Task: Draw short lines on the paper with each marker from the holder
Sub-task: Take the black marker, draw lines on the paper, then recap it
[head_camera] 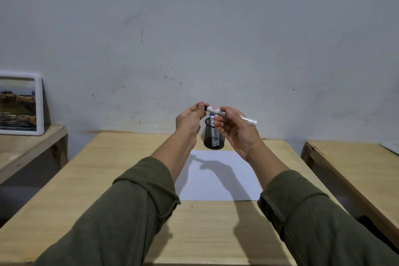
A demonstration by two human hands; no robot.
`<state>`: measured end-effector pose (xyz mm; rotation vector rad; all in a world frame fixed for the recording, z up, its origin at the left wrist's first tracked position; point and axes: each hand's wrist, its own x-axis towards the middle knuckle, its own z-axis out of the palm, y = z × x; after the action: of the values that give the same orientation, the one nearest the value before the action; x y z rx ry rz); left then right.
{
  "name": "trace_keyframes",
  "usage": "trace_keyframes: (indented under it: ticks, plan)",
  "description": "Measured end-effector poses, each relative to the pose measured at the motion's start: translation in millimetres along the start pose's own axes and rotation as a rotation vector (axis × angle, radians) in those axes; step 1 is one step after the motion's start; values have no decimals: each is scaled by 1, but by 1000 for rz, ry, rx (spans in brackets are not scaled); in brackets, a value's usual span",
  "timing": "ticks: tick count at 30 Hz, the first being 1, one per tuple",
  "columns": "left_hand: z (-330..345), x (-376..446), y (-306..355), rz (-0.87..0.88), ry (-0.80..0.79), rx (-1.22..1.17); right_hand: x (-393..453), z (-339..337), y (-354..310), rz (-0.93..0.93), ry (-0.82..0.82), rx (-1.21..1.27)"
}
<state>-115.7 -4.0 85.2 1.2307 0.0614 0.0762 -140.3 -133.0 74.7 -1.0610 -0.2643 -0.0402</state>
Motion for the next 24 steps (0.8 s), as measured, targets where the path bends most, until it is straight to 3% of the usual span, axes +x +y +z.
trace_keyframes:
  ticks: [5, 11, 18, 24]
  plan:
    - [-23, 8, 0, -23, 202, -46, -3, -5, 4, 15, -14, -61]
    - [-68, 15, -16, 69, 342, 406, -3, -8, 17, 99, -5, -43]
    - [-116, 24, -49, 42, 361, 761, 5, -4, 42, 186, -3, -59]
    - [-148, 24, -85, 13, 336, 913, 10, -7, 68, 210, 106, -147]
